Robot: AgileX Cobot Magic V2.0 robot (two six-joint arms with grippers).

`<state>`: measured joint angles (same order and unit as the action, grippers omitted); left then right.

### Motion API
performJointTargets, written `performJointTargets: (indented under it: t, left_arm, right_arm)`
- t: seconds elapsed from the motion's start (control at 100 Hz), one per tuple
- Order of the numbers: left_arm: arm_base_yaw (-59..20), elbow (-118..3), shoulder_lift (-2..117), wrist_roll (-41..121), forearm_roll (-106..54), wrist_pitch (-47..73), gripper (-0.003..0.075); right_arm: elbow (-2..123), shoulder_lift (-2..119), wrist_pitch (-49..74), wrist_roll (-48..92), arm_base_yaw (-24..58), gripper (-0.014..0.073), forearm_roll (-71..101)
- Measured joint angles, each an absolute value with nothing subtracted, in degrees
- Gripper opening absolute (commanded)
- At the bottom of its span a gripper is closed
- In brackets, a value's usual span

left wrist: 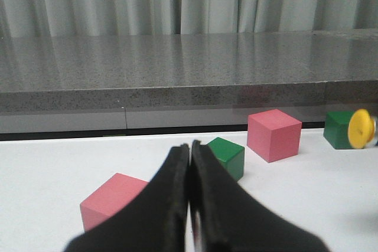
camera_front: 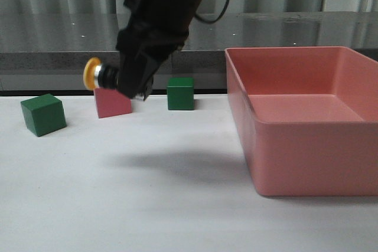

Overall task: Place and stand button with both arms
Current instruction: 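Lift the button out of the bin and lower it beside the pink cube, then open the right gripper, release the button lying on its side, withdraw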

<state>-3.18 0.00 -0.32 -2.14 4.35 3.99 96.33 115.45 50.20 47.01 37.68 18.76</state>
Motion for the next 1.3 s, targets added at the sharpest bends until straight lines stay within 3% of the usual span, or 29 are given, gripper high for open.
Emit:
performJointTargets:
  t: [0.25,0.34,0.44,0.63,0.74,0.95,1.04,1.16,1.3]
  left_arm:
    - [-3.2,0.0,-0.3,-2.1,4.4,4.0,-0.002]
    - [-3.2,0.0,-0.3,-2.1,4.4,4.0,-0.002]
    - [-3.2,0.0,-0.3,-2.1,4.4,4.0,-0.002]
    - [-3.2,0.0,-0.3,-2.1,4.4,4.0,-0.002]
    - [-3.2,0.0,-0.3,-2.1,4.4,4.0,-0.002]
    - [-3.2,0.0,-0.3,-2.1,4.4,4.0,-0.002]
    - [-3.2,0.0,-0.3,-2.1,4.4,4.0,-0.002]
    - [-3.2,0.0,-0.3,-2.1,4.4,4.0,-0.002]
    - [-3.2,0.0,-0.3,-2.1,4.4,4.0,-0.002]
  right_arm:
    - [96.4,122.5,49.7,49.0,37.9,-0.0065,18.8]
    - [96.4,123.9,49.6,49.1,37.9,-0.0025,18.6]
    - [96.4,124.3,49.5,49.1,37.9,0.011,18.7]
    - [96.6,124.3,49.2,49.1,37.9,0.0512,18.7]
    - [96.7,124.3,48.8,49.2,37.9,0.0604,18.7]
    - [99.3,124.3,51.3,48.4,37.9,0.0591,18.7]
    - [102.2,123.5,54.4,45.8,37.9,0.0526,18.5]
    - [107.6,120.8,58.2,41.2,37.6,0.0328,18.0]
    - [112.4,116.7,62.2,37.5,35.3,-0.0016,17.8]
